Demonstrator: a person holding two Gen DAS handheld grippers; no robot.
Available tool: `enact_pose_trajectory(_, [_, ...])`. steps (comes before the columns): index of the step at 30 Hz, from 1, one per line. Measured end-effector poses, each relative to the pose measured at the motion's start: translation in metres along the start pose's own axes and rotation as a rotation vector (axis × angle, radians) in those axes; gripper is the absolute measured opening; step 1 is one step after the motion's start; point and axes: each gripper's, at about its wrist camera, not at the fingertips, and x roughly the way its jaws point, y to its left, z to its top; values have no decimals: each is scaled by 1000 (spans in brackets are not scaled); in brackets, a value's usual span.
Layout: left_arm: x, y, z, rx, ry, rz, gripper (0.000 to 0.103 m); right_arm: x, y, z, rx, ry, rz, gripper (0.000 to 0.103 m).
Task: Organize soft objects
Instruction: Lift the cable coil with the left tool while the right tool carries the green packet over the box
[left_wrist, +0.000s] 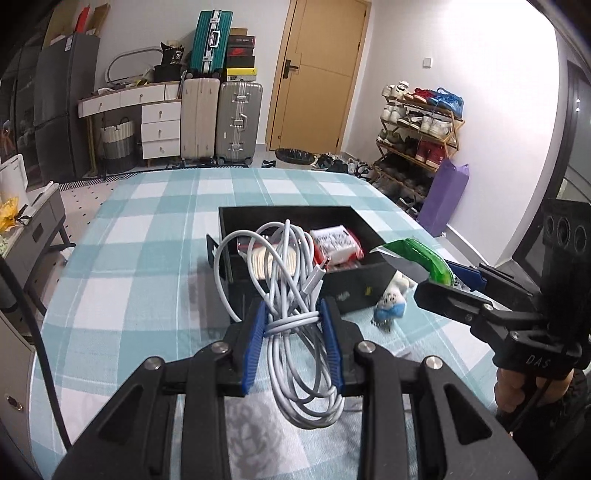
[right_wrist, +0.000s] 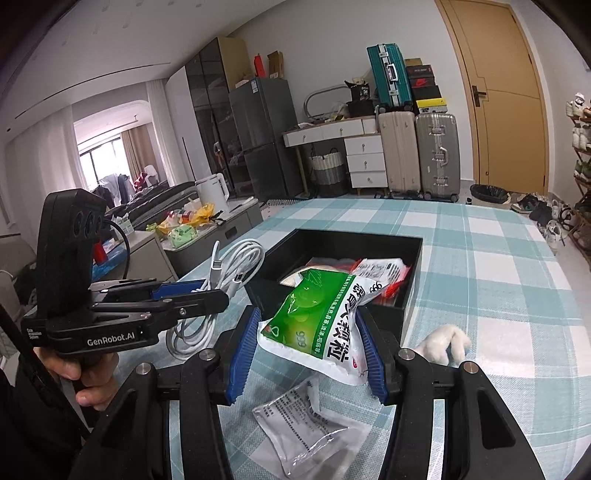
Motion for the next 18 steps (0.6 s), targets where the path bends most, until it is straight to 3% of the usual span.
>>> enact_pose_trajectory(18, [13, -4, 44, 26, -33, -7, 29, 7, -8, 40, 6, -21, -36, 52])
